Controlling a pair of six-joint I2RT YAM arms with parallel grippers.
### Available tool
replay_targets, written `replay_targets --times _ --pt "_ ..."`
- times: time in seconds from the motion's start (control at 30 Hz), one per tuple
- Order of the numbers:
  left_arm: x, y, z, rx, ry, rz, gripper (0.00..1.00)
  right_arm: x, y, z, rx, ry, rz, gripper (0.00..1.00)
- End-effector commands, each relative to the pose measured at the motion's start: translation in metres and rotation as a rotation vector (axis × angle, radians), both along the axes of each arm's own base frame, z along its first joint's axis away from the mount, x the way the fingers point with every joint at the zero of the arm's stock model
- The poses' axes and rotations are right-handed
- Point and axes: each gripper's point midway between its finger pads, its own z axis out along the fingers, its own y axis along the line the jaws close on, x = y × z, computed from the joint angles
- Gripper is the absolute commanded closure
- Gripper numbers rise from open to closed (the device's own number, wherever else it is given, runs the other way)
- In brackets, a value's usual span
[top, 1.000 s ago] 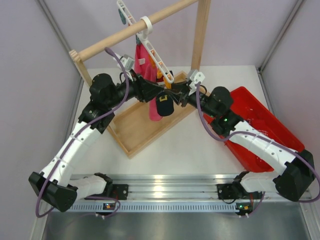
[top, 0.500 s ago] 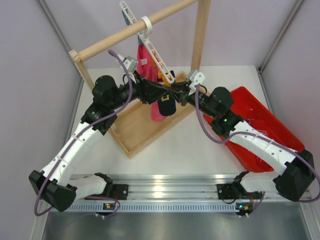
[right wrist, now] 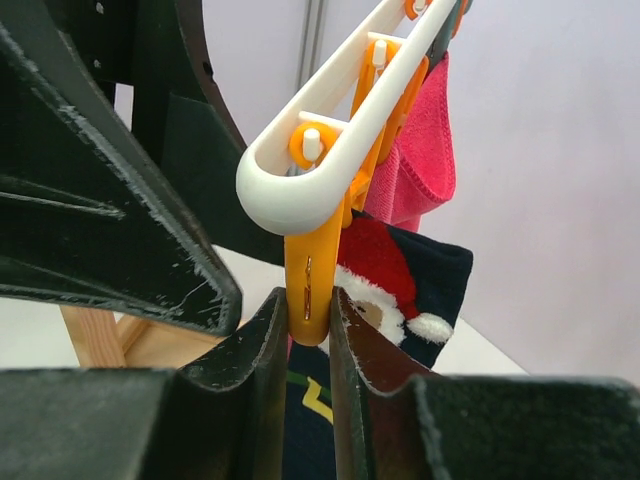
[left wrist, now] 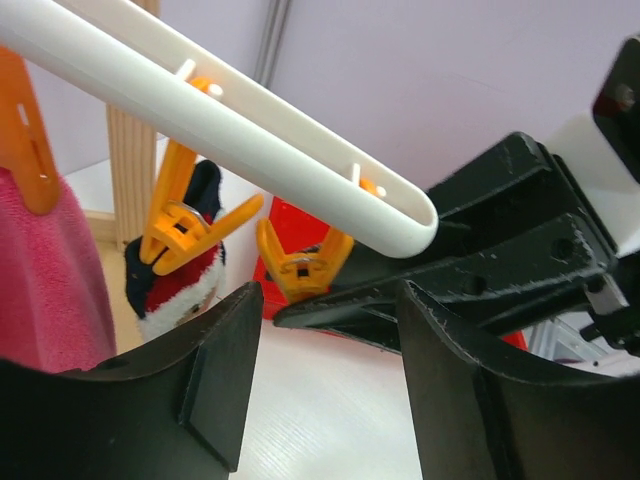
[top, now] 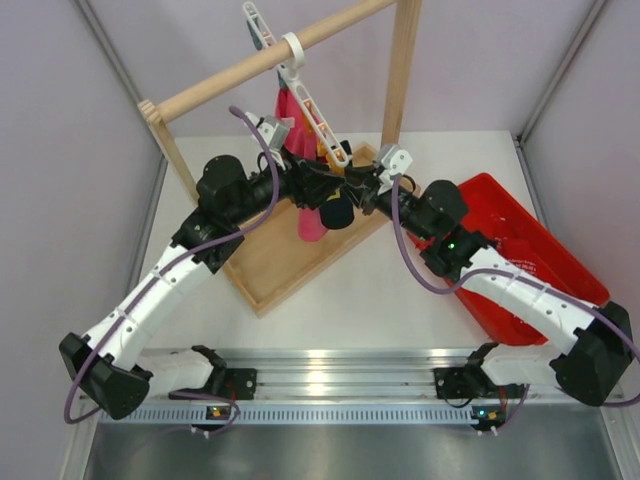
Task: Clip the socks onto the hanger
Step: Open the clamp at the hanger.
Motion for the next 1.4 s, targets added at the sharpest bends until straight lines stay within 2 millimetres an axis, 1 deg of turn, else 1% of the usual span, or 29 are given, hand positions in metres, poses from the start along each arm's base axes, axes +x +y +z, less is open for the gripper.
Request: replay_targets --times 0.0,0.07,0.1,0.4,0.5,0.63,0.77,0.8,0.87,0.9,1.0,1.03,1.07,1.1,1.13,1.17,1.2,1.23,1.27,1.3,1.33,1.37 --pt "0.016 0.004 0.016 -0.031 -0.063 0.077 0.39 -0.02 -0.001 0.02 0.04 -0.053 0.043 1.0" --pt "0.019 0.006 0.013 -0.034 -0.057 0.093 0.38 -0.021 0.0 0.02 0.039 -0.053 0.048 1.0" --pt "0.017 0.003 0.018 -0.049 -0.082 0.074 0.37 -0.021 -0.001 0.019 0.039 -0.049 0.049 1.0" --pt "0.011 -0.007 0.028 -0.105 -0.1 0.006 0.37 -0.024 0.001 0.018 0.032 -0.047 0.065 1.0" --pt "0.011 -0.008 0.031 -0.114 -0.11 0.004 0.39 -0.025 0.001 0.018 0.03 -0.049 0.069 1.0" --pt "0.017 -0.008 0.032 -0.106 -0.123 0.025 0.43 -0.027 0.002 0.019 0.033 -0.048 0.079 1.0" --pt "0.019 -0.007 0.037 -0.127 -0.135 0.035 0.49 -0.028 0.002 0.018 0.031 -0.043 0.088 1.0" --pt "0.017 -0.007 0.041 -0.137 -0.143 0.03 0.52 -0.029 0.002 0.017 0.029 -0.041 0.089 1.0" --pt "0.017 -0.008 0.041 -0.147 -0.134 0.023 0.57 -0.028 0.003 0.015 0.025 -0.038 0.089 1.0" --pt "0.016 -0.008 0.042 -0.152 -0.132 0.02 0.63 -0.029 0.003 0.015 0.024 -0.037 0.089 1.0" --pt "0.012 -0.01 0.041 -0.165 -0.119 -0.002 0.74 -0.028 0.001 0.012 0.017 -0.022 0.083 1.0" --pt "0.01 -0.011 0.04 -0.17 -0.106 -0.017 0.8 -0.026 0.0 0.011 0.014 -0.014 0.071 1.0" --pt "0.009 -0.012 0.038 -0.17 -0.1 -0.021 0.83 -0.026 -0.001 0.005 -0.001 0.013 0.063 0.91" --pt "0.008 -0.011 0.038 -0.174 -0.095 -0.022 0.86 -0.024 -0.003 0.002 -0.011 0.024 0.051 0.87" --pt "0.008 -0.011 0.037 -0.177 -0.085 -0.02 0.95 -0.024 -0.007 0.002 -0.015 0.027 0.035 0.82" --pt "0.008 -0.011 0.034 -0.174 -0.077 -0.019 0.98 -0.023 -0.011 -0.003 -0.026 0.04 0.027 0.71" --pt "0.01 -0.01 0.033 -0.175 -0.072 -0.013 1.0 -0.026 -0.016 -0.004 -0.03 0.055 0.022 0.67" --pt "0.009 -0.01 0.033 -0.178 -0.065 -0.013 1.0 -0.023 -0.022 -0.009 -0.043 0.072 0.017 0.63" --pt "0.01 -0.01 0.031 -0.176 -0.057 -0.007 1.0 -0.024 -0.026 -0.012 -0.043 0.093 0.018 0.56" --pt "0.009 -0.01 0.031 -0.178 -0.056 -0.012 1.0 -0.026 -0.033 -0.015 -0.052 0.115 0.013 0.52" --pt "0.01 -0.011 0.031 -0.181 -0.05 -0.011 1.0 -0.023 -0.041 -0.018 -0.056 0.132 0.003 0.49" --pt "0.01 -0.01 0.031 -0.184 -0.047 -0.006 1.0 -0.023 -0.046 -0.018 -0.054 0.153 0.0 0.43"
